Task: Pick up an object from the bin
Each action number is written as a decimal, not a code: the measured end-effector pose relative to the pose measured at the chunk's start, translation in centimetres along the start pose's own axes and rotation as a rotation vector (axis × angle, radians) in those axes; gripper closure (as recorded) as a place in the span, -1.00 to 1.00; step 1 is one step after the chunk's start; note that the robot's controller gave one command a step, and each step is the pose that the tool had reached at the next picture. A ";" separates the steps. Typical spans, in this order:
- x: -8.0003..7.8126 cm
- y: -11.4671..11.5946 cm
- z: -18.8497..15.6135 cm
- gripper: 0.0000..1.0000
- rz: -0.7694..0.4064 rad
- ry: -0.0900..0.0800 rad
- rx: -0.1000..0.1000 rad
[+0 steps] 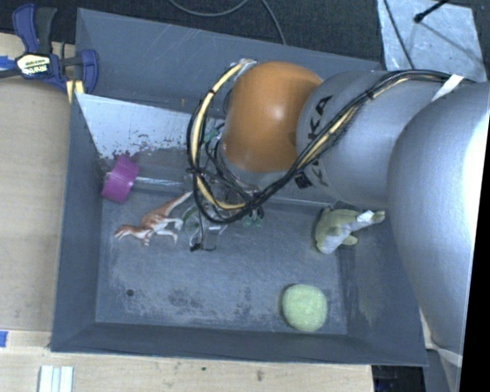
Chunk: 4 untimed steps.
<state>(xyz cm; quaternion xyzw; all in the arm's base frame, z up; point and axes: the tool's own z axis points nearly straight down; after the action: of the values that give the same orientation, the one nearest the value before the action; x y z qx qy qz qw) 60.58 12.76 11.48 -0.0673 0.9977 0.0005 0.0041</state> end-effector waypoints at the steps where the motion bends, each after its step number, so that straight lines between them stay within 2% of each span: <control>1: -0.6 2.5 4.6 -1.00 0.024 0.007 -0.001; 2: -1.5 1.9 4.5 1.00 -0.078 0.007 -0.001; 4: -1.5 1.9 4.4 1.00 -0.083 0.007 -0.001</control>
Offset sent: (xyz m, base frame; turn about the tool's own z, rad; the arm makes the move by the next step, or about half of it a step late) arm 0.0135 0.0201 -0.0448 -0.0825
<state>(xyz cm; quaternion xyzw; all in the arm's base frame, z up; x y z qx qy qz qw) 61.90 14.82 7.10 -0.1085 0.9941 0.0006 0.0006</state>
